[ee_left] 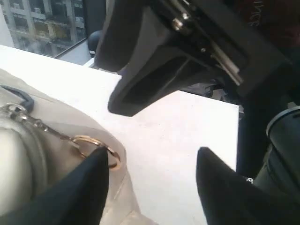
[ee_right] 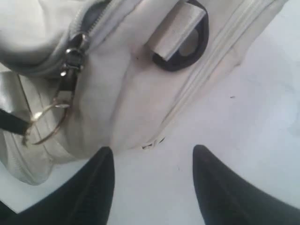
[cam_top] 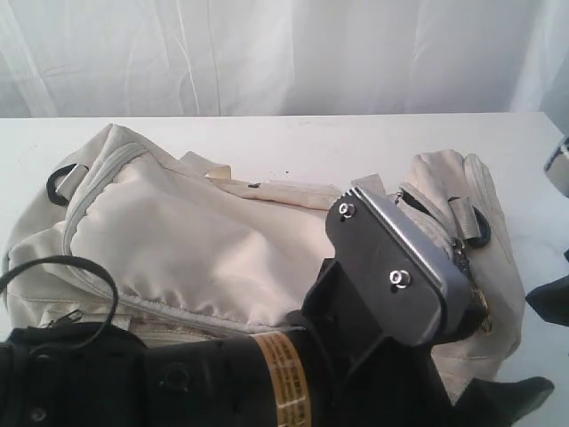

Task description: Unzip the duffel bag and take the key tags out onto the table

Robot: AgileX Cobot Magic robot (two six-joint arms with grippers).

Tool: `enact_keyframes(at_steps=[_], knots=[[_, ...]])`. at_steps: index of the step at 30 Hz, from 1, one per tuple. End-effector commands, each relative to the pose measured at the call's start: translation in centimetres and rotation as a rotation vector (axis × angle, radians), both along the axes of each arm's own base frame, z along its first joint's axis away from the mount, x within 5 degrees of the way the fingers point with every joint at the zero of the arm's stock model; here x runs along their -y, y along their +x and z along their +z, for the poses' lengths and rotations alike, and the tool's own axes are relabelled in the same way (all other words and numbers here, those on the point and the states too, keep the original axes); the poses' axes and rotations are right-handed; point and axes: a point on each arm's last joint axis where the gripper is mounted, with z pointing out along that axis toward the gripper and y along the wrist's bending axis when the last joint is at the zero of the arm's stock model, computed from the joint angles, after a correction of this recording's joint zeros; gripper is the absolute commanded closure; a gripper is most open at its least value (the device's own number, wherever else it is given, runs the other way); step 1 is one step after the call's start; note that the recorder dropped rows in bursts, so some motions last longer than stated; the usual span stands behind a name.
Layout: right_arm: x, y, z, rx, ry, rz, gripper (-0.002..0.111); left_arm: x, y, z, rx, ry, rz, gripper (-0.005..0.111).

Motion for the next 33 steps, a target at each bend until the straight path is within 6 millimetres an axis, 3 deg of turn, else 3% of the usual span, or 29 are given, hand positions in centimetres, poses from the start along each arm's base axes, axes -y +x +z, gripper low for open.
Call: enact_keyframes(at_steps=[1, 18, 20, 26, 33], knots=[[0.4, -0.1, 0.0, 0.016, -0.03, -0.014, 0.06, 0.0, 0.1, 0.3, 0.026, -0.016, 0.031, 0.048], [0.4, 0.0, 0.0, 0.018, -0.021, -0.02, 0.06, 0.8, 1.2, -0.9, 0.026, -0.05, 0.139, 0.048], [0.4, 0.0, 0.0, 0.017, -0.02, -0.022, 0.06, 0.8, 1.3, -0.8, 0.054, -0.054, 0.141, 0.052], [0.3, 0.0, 0.0, 0.021, -0.018, -0.021, 0.06, 0.8, 1.1, -0.8, 0.111, -0.03, 0.105, 0.079], [-0.1, 0.9, 0.9, 0.123, 0.096, -0.099, 0.06, 0.5, 0.5, -0.8, 0.13, 0.037, 0.043, 0.088]])
